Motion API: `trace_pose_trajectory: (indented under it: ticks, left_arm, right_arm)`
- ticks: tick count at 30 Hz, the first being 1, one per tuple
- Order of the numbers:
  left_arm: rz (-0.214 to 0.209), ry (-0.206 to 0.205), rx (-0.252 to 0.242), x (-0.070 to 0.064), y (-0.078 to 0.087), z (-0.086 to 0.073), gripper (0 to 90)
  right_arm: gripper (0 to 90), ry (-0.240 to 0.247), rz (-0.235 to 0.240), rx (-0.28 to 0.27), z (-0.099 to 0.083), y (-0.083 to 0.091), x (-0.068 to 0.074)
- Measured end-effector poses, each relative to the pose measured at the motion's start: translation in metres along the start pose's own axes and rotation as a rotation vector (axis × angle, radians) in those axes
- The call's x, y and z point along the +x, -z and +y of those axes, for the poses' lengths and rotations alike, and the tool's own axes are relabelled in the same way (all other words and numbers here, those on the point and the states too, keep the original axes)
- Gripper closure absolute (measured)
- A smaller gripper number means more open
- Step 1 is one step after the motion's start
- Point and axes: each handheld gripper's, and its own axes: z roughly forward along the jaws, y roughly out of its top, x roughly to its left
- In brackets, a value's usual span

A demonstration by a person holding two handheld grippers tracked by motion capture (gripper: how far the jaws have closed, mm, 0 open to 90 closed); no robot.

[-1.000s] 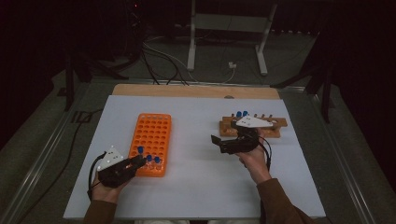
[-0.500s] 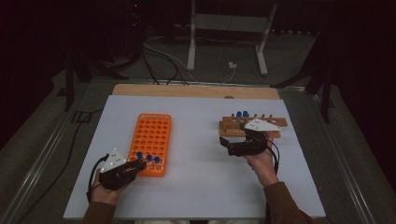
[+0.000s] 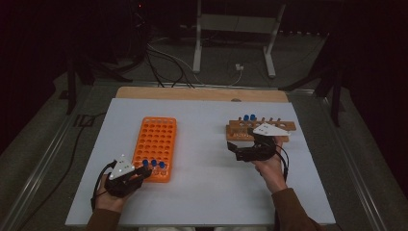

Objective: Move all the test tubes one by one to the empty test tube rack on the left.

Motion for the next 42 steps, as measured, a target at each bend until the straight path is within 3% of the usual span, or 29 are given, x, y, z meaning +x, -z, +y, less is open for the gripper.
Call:
trace_pose_trajectory:
  ticks: [4, 10, 14, 24, 29, 34, 39, 42]
  left_arm:
    - [0.006, -0.01, 0.006, -0.001, 0.0, 0.001, 77.9]
    - [-0.011, 0.006, -0.002, 0.0, 0.0, -0.001, 76.7]
    - [-0.041, 0.016, -0.01, 0.0, 0.001, -0.001, 65.5]
    - [-0.054, 0.051, -0.063, 0.003, 0.013, -0.001, 54.6]
    - [-0.025, 0.071, -0.122, 0.006, 0.023, 0.0, 44.0]
    - [0.029, 0.096, -0.168, 0.007, 0.028, 0.003, 25.4]
    - [0.1, 0.114, -0.192, 0.007, 0.031, 0.006, 10.0]
    - [0.117, 0.125, -0.191, 0.009, 0.032, 0.006, 2.1]
  right_arm:
    - [0.0, -0.002, -0.002, 0.001, -0.001, 0.0, -0.002]
    - [0.0, -0.006, -0.005, 0.002, -0.001, 0.001, -0.003]
    - [0.0, -0.01, -0.009, -0.001, -0.001, 0.001, -0.005]
    - [0.0, -0.024, -0.047, 0.006, 0.001, 0.002, -0.017]
    - [1.7, -0.051, -0.093, -0.011, 0.004, 0.003, -0.03]
    - [7.0, -0.069, -0.125, -0.018, 0.01, 0.003, -0.042]
    - [13.1, -0.055, -0.152, 0.007, 0.011, -0.001, -0.05]
    - [17.5, -0.055, -0.178, 0.026, 0.009, -0.005, -0.056]
